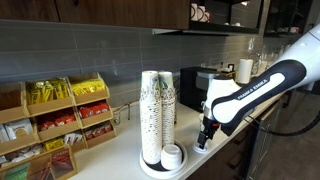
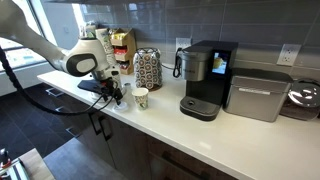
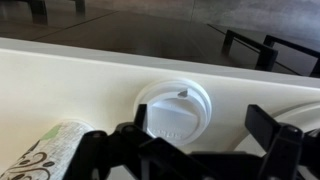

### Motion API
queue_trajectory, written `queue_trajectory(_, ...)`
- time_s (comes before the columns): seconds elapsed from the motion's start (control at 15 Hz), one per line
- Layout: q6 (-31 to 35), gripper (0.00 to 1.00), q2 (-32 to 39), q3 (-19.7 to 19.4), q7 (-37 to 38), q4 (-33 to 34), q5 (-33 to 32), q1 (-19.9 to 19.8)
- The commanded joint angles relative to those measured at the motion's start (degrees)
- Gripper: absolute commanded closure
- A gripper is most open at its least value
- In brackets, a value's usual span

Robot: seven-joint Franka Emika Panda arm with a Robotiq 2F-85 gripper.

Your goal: Put the white lid on the pile of lids on the tray

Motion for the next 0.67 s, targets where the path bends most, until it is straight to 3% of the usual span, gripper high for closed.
queue_trajectory(0.0,1.9,0.00,2.3,0.2,0.8,0.5,0.3,-0.3)
queue_trajectory(0.6,1.7,0.00,2.3,0.4,1.8,0.8,-0.3,-0.4)
